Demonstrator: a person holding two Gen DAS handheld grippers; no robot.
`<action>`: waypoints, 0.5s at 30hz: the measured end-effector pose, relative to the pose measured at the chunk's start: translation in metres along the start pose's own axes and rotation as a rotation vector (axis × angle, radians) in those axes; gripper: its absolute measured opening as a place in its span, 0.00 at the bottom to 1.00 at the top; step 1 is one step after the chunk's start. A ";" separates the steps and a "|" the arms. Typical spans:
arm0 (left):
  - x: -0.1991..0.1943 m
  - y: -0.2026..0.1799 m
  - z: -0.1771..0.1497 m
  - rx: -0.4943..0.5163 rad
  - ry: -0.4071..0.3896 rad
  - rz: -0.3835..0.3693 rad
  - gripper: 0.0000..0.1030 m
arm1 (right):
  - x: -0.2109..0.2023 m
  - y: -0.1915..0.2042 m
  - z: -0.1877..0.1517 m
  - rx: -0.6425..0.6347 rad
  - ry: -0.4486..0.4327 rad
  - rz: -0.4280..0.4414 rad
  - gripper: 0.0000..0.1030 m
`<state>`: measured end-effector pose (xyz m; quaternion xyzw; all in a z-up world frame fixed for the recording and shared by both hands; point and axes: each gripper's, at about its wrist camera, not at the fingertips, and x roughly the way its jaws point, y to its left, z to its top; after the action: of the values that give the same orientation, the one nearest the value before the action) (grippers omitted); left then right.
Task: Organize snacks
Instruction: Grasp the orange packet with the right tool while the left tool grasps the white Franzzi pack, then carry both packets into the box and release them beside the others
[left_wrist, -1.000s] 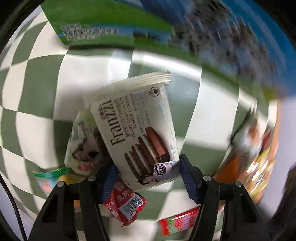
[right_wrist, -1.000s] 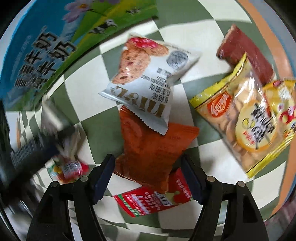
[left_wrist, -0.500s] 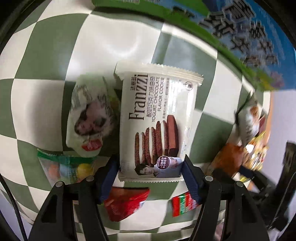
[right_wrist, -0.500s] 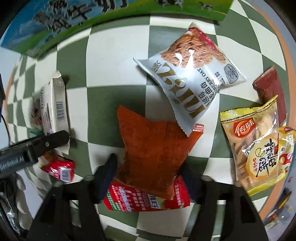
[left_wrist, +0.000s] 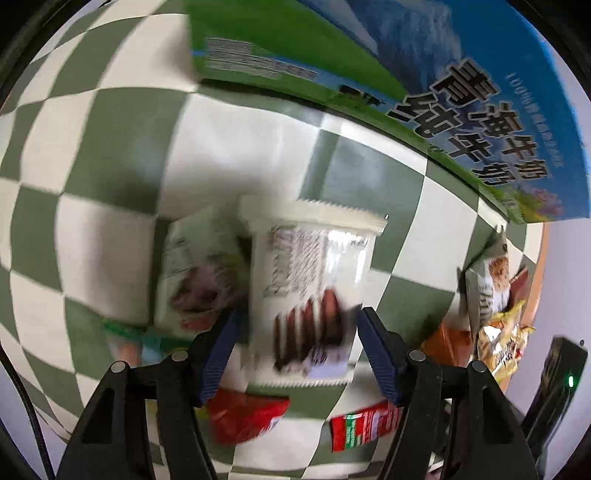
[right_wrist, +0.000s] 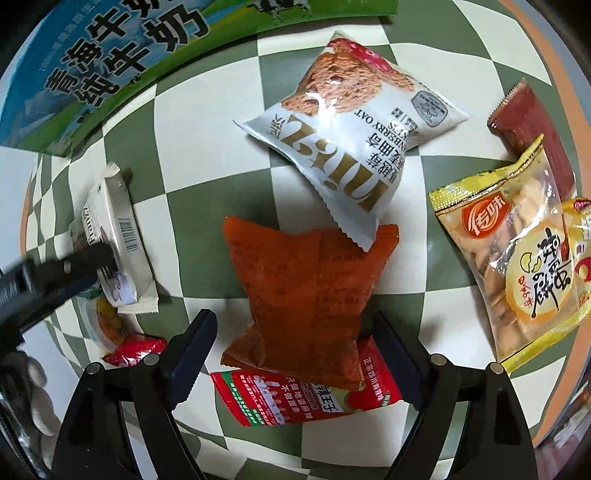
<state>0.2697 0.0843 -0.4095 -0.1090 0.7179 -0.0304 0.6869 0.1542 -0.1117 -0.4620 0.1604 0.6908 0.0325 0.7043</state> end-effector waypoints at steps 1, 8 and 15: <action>0.002 -0.001 0.005 0.008 0.008 0.006 0.63 | 0.005 -0.003 0.005 0.009 0.000 -0.007 0.86; 0.002 -0.021 -0.008 0.128 -0.027 0.065 0.55 | 0.008 -0.013 0.012 0.045 0.002 -0.081 0.54; 0.012 -0.013 -0.055 0.211 0.052 0.084 0.56 | 0.008 -0.018 0.003 -0.063 0.049 -0.117 0.53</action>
<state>0.2161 0.0632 -0.4154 -0.0051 0.7321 -0.0798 0.6765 0.1539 -0.1269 -0.4749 0.0967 0.7147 0.0167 0.6925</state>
